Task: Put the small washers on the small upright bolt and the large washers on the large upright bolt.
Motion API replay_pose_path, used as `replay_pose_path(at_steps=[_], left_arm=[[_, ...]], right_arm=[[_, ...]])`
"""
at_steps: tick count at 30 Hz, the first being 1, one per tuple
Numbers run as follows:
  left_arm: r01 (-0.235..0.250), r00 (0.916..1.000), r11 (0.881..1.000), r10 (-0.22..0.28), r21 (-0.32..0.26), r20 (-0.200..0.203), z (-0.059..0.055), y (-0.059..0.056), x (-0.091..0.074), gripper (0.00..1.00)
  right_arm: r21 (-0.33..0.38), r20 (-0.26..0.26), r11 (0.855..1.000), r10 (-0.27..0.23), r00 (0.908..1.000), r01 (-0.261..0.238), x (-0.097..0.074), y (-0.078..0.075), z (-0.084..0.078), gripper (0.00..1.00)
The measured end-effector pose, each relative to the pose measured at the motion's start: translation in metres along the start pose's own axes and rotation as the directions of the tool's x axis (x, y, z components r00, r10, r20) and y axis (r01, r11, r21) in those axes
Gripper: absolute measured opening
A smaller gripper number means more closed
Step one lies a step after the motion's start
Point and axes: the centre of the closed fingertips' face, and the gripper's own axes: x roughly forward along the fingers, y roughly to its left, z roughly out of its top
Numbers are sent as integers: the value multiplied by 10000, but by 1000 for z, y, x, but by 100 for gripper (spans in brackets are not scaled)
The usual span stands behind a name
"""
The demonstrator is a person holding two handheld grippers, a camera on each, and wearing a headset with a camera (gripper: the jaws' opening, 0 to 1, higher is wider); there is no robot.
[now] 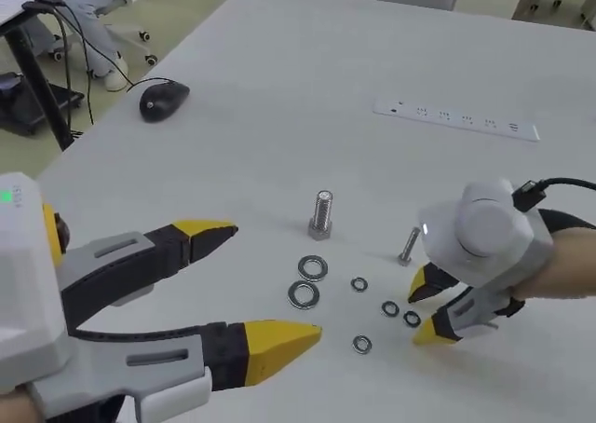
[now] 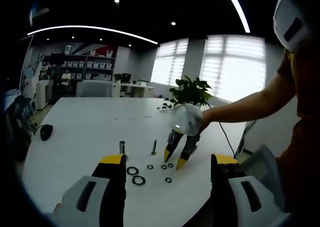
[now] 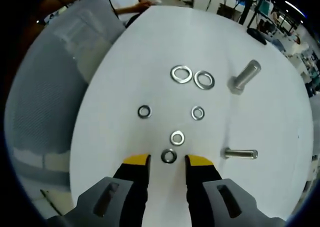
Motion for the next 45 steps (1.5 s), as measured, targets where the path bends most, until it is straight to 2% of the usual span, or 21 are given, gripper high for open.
replay_pose_path(at_steps=[8, 14, 45], left_arm=[[-8, 10000, 10000, 8, 12, -59, -2, 0, 1, 67], [-97, 9999, 10000, 97, -24, 56, 1, 2, -2, 67], [-84, 10000, 9999, 84, 58, -22, 1, 0, -3, 67]], right_arm=[[-245, -105, 9997, 51, 9999, -54, 0, -3, -1, 26], [-327, -212, 9995, 16, 9998, -23, 1, -1, -1, 19], [-308, -436, 9994, -163, 9989, 150, 0, -2, -1, 12]])
